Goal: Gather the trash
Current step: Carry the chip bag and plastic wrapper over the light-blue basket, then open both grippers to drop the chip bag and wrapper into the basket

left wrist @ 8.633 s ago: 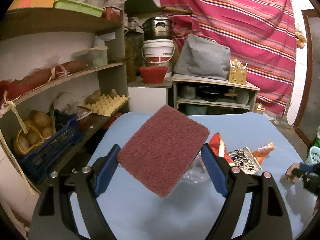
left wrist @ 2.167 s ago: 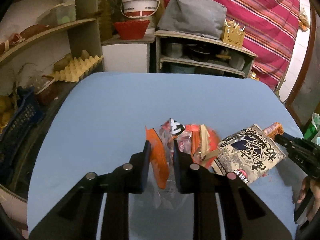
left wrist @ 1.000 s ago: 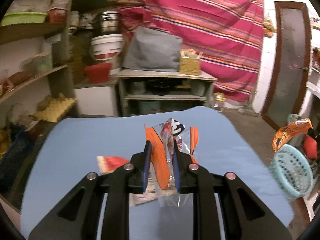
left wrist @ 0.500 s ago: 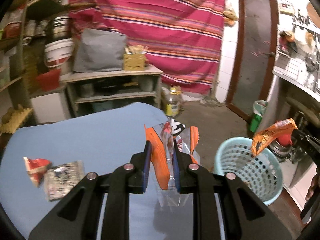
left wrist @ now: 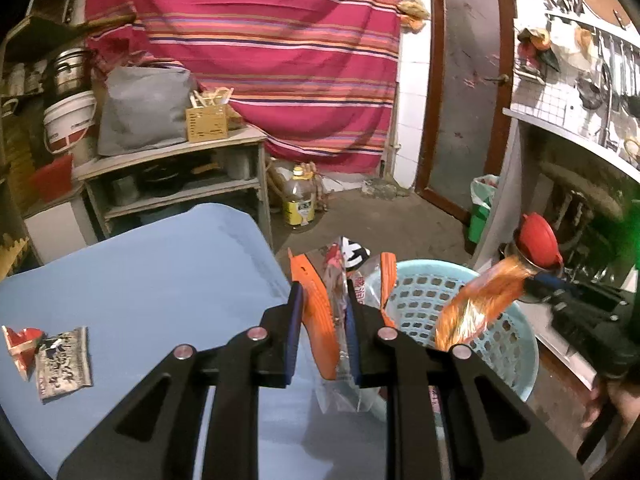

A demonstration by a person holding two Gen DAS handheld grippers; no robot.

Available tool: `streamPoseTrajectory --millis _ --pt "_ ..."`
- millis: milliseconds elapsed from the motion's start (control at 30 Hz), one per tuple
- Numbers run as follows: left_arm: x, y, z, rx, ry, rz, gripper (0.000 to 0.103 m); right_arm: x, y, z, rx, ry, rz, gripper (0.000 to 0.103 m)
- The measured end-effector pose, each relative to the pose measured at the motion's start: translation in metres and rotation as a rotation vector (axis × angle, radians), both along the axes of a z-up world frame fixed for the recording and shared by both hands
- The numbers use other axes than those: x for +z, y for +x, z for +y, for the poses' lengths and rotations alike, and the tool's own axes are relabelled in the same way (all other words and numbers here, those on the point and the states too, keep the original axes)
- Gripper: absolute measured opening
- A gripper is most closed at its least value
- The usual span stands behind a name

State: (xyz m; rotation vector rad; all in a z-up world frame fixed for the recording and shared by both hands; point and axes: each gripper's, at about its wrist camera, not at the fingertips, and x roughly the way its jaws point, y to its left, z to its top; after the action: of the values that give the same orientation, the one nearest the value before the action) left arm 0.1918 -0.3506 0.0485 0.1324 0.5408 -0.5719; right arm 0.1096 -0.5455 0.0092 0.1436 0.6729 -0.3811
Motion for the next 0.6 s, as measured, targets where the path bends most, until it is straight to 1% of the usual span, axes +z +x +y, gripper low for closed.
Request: streamPoseTrajectory --millis 33,100,167,267,300,400,500,567,600 --pt "-0.002 -0.001 -0.006 -0.007 0.005 0.0 0.02 -0.002 0.0 -0.001 -0.002 0.003 -0.001 0.045" --pt "-0.004 -0.001 -0.012 -0.016 0.011 0.002 0.02 -0.003 0.0 -0.003 -0.01 0.018 0.002 0.045" --pt "-0.008 -0.001 -0.019 -0.031 0.01 0.014 0.02 -0.001 -0.005 -0.009 -0.031 0.036 -0.02 0.047" --pt "-0.015 -0.002 -0.03 -0.052 0.013 0.036 0.02 0.005 -0.014 -0.015 -0.072 0.037 -0.057 0.06" --pt "-0.018 -0.002 -0.035 -0.06 0.017 0.044 0.02 0.006 -0.017 -0.019 -0.08 0.041 -0.064 0.062" --pt "-0.026 -0.002 -0.051 -0.087 0.026 0.068 0.021 0.009 -0.025 -0.026 -0.104 0.059 -0.092 0.065" --pt "-0.03 0.001 -0.064 -0.11 0.015 0.105 0.021 0.012 -0.031 -0.032 -0.123 0.076 -0.116 0.067" --pt "-0.031 0.003 -0.075 -0.123 0.016 0.118 0.024 0.013 -0.034 -0.035 -0.134 0.079 -0.124 0.068" --pt "-0.032 0.004 -0.078 -0.127 0.017 0.123 0.028 0.014 -0.035 -0.036 -0.138 0.08 -0.126 0.068"
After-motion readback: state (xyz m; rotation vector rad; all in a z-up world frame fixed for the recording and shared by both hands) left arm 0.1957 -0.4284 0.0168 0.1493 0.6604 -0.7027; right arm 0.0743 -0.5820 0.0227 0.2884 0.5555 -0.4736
